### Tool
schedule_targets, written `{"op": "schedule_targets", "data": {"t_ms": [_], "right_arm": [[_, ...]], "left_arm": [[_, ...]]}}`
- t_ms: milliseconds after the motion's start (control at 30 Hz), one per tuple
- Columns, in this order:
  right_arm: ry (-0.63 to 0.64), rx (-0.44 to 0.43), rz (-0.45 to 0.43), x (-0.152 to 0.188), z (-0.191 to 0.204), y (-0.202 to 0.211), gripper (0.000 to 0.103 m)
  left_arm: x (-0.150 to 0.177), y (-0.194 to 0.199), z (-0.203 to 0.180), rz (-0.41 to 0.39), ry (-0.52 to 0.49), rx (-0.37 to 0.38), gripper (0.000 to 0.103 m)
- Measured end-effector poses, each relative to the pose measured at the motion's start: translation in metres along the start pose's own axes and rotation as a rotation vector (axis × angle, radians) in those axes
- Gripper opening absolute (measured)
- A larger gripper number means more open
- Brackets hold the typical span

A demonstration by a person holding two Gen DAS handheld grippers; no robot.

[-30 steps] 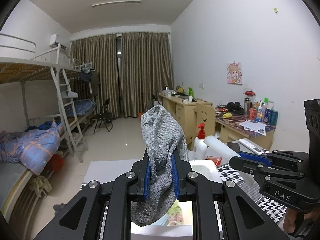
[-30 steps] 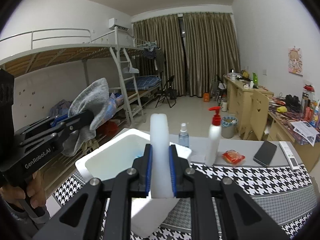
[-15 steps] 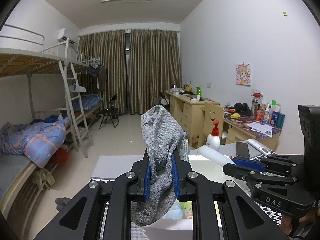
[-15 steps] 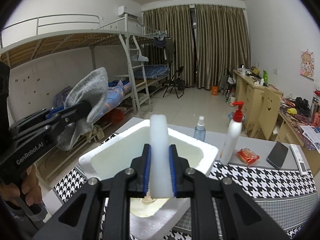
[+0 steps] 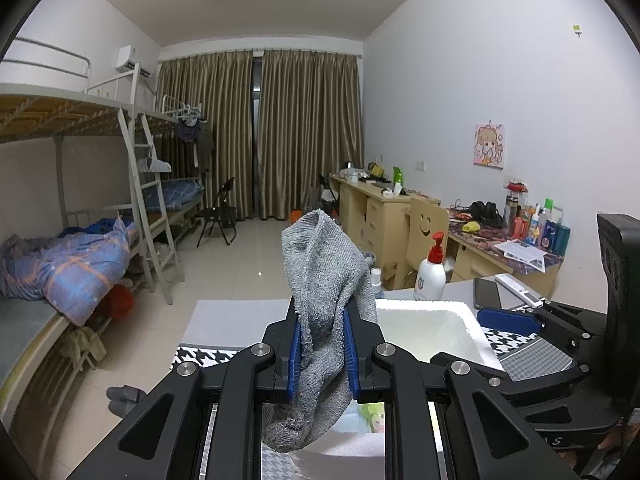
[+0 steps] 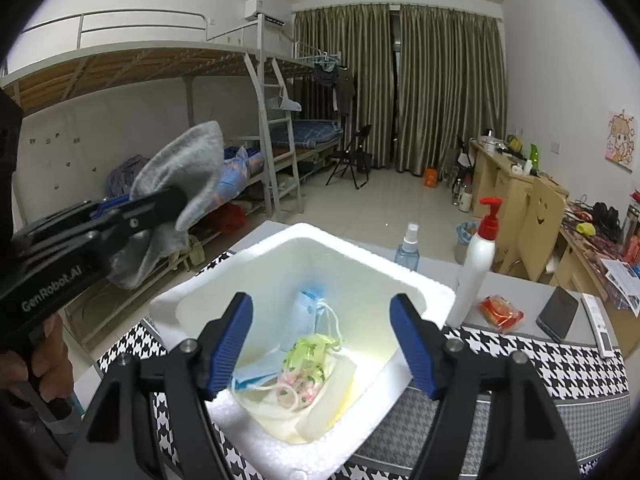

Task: Organize soft objects
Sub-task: 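Open the right gripper to drop the white foam stick into the box, then lower the grey sock over the box and open the left gripper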

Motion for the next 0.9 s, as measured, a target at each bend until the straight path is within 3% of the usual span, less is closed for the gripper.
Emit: {"op": "schedule_targets", "data": {"t_ms": [900], "right_arm": [[-0.054, 0.093, -0.079, -0.008, -0.037, 0.031, 0.085]], "left_arm": [[-0.004, -0.015, -0.029, 0.018, -0.052, 0.110, 0.020]]}}
Point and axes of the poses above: each gripper's, at about its wrist camera, not at the fingertips, and y roughly against the way its jaws point, z to its left, x to its underside, the point moved 9 cm from there along -y, roughly the way its jaws point, and after that the axes turned 13 degrees about -y, right-handed, at the moved point
